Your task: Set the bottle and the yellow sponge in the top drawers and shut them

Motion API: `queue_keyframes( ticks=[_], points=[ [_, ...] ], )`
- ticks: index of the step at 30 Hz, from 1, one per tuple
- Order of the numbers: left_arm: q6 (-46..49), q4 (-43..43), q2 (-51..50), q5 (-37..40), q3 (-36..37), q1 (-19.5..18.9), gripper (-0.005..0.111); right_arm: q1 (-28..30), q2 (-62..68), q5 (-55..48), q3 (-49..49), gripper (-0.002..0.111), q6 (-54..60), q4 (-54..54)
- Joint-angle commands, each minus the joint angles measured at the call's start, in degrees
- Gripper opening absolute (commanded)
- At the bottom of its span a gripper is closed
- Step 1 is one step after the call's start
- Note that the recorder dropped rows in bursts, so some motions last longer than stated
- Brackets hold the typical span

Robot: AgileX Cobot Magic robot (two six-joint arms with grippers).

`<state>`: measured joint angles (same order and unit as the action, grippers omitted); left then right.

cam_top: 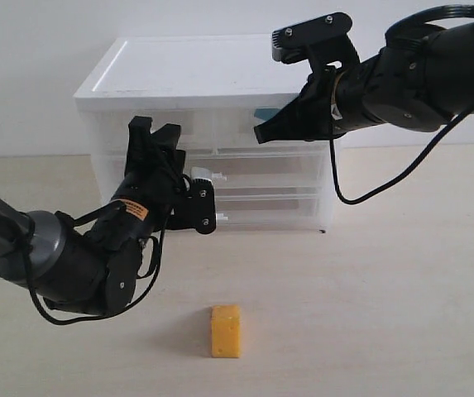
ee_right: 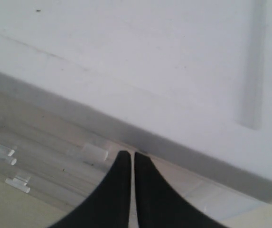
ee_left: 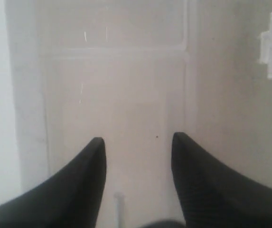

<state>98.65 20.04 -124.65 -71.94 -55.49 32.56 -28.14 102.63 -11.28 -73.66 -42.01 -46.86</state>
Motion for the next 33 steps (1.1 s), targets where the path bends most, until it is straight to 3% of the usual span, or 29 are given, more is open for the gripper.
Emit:
queue_keyframes(
  ticks=[1,15,33],
  points=[
    [-0.78,8.04,-0.82,1.97,-1.96,-1.49,0.042,0.16,-0.15,0.46,-0.71,0.0,0.54,-0.4],
    [-1.44,12.68,0.84,1.97,-1.61,0.14,0.042,0.16,-0.15,0.38,-0.71,0.0,0.54,-1.41],
    [-2.23,12.12,3.66,1.97,1.92,0.29,0.042,0.16,-0.15,-0.5,-0.71,0.0,0.54,-1.41]
  ],
)
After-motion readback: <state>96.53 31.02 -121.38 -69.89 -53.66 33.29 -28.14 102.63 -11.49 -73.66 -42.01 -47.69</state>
